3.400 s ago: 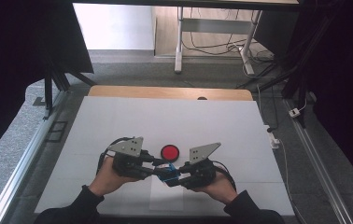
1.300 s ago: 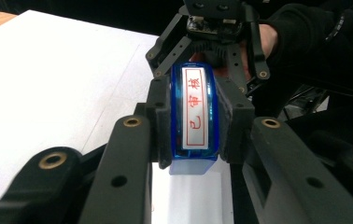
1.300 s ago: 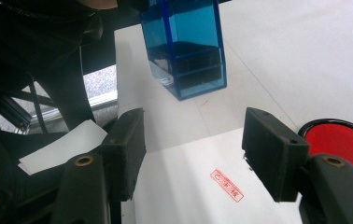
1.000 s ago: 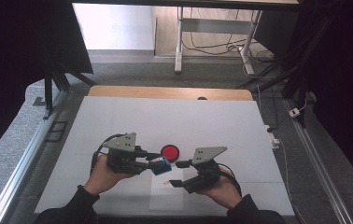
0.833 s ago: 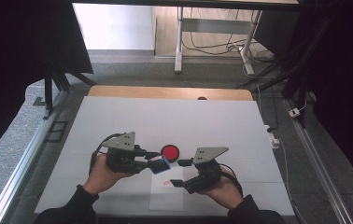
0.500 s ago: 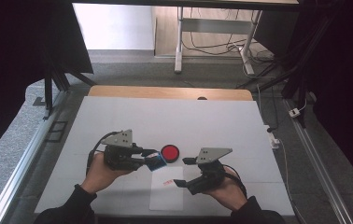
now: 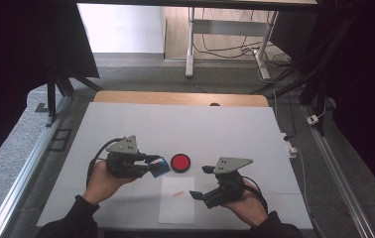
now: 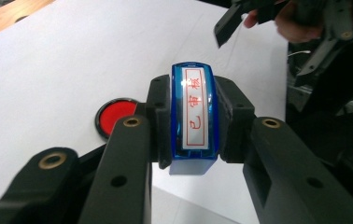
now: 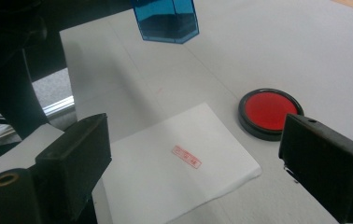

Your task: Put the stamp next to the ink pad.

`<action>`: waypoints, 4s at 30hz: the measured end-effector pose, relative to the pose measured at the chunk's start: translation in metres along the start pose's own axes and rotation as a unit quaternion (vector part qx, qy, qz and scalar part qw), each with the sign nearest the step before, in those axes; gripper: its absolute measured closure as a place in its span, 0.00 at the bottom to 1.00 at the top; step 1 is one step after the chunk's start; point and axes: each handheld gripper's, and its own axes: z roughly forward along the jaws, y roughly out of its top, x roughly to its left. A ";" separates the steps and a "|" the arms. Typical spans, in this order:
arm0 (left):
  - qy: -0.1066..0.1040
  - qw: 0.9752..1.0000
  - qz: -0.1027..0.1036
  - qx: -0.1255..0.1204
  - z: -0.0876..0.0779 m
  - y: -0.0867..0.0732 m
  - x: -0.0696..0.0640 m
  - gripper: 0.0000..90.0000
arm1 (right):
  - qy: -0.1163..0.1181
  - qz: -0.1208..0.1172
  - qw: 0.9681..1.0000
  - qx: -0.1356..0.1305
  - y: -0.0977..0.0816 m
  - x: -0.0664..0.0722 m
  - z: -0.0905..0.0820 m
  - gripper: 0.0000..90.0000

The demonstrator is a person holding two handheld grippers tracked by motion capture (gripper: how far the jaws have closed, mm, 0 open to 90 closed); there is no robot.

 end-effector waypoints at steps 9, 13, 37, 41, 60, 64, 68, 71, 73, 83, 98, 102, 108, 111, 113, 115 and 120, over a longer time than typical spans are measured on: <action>0.037 0.999 -0.023 0.017 -0.005 -0.008 0.012 0.78 | -0.018 0.001 1.000 0.007 -0.005 -0.001 -0.005 0.06; 0.053 0.998 -0.036 0.022 -0.007 -0.013 0.018 0.78 | -0.030 0.000 0.999 0.010 -0.007 -0.001 -0.008 0.03; 0.122 0.988 -0.086 0.047 -0.014 -0.037 0.047 0.78 | -0.113 0.031 0.993 0.009 -0.029 -0.010 -0.038 0.00; 0.134 0.985 -0.093 0.055 -0.014 -0.041 0.052 0.78 | -0.118 0.032 0.992 0.012 -0.032 -0.010 -0.040 0.00; 0.171 0.972 -0.136 0.090 -0.008 -0.061 0.073 0.77 | -0.129 0.032 0.991 0.014 -0.037 -0.009 -0.048 0.00; 0.174 0.970 -0.139 0.100 -0.004 -0.065 0.077 0.77 | -0.132 0.032 0.991 0.016 -0.038 -0.009 -0.050 0.00; 0.175 0.968 -0.146 0.107 -0.002 -0.068 0.080 0.77 | -0.137 0.035 0.990 0.018 -0.040 -0.009 -0.053 0.00; 0.175 0.967 -0.147 0.108 -0.001 -0.069 0.082 0.77 | -0.143 0.036 0.989 0.022 -0.042 -0.010 -0.055 0.00; 0.177 0.967 -0.146 0.111 -0.001 -0.070 0.082 0.77 | -0.146 0.039 0.988 0.026 -0.044 -0.011 -0.057 0.00; 0.175 0.965 -0.145 0.133 0.006 -0.074 0.083 0.77 | -0.177 0.059 0.982 0.040 -0.060 -0.014 -0.072 0.00; 0.166 0.968 -0.135 0.131 0.009 -0.076 0.082 0.54 | -0.191 0.082 0.978 0.038 -0.070 -0.017 -0.086 0.00; 0.170 0.969 -0.134 0.117 0.006 -0.075 0.082 0.44 | -0.192 0.088 0.977 0.035 -0.071 -0.017 -0.088 0.00; 0.169 0.971 -0.136 0.097 -0.003 -0.069 0.077 0.34 | -0.195 0.093 0.976 0.036 -0.073 -0.018 -0.092 0.00; 0.164 0.974 -0.133 0.078 -0.008 -0.063 0.073 0.29 | -0.196 0.097 0.975 0.038 -0.074 -0.018 -0.095 0.00; 0.158 0.976 -0.130 0.071 -0.011 -0.059 0.069 0.25 | -0.195 0.099 0.975 0.036 -0.075 -0.018 -0.096 0.00; 0.157 0.977 -0.125 0.067 -0.012 -0.056 0.065 0.22 | -0.195 0.101 0.975 0.038 -0.075 -0.018 -0.097 0.00; 0.151 0.979 -0.126 0.057 -0.019 -0.051 0.054 0.15 | -0.194 0.105 0.975 0.036 -0.076 -0.018 -0.099 0.00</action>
